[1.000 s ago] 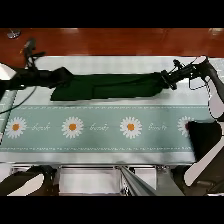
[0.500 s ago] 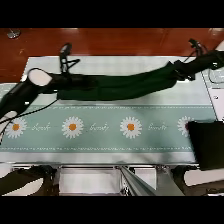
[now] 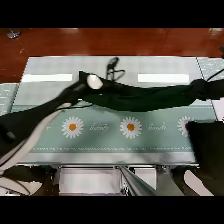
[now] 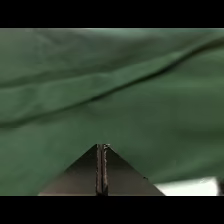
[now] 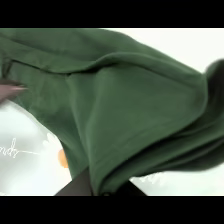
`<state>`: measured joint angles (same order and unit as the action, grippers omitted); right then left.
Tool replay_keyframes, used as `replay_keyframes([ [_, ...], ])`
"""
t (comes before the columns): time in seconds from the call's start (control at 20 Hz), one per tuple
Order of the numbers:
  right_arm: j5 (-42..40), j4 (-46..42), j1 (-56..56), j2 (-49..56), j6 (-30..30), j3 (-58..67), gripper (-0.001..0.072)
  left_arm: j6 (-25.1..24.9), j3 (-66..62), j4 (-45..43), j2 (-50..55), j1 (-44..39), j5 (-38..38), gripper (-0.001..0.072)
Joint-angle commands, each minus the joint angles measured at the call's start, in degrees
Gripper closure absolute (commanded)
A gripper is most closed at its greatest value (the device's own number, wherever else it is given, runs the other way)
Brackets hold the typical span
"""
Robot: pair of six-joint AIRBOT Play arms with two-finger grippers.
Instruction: Fold the shirts.
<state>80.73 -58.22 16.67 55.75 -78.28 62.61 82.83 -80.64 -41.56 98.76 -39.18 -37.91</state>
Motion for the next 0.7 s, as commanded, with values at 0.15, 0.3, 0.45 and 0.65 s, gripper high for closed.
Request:
replay_keyframes([
  [0.15,-0.3,3.1,0.3,-6.5,-1.5,-2.0,0.0681,7.7,-20.3,0.7,18.4,-10.6,-8.6,0.0683],
  [0.3,-3.6,3.3,-1.4,-6.5,-2.1,-2.0,0.0681,7.7,-21.7,3.0,20.4,-13.7,-11.1,0.0682],
  [0.45,-4.0,3.2,-4.8,-6.5,-2.9,-2.0,0.0681,5.6,-23.4,3.6,18.3,-10.1,-13.8,0.0682],
  [0.65,-7.1,3.3,-9.8,-6.1,-5.2,-1.7,0.0681,4.0,-23.4,2.6,11.2,4.0,-22.2,0.0682],
])
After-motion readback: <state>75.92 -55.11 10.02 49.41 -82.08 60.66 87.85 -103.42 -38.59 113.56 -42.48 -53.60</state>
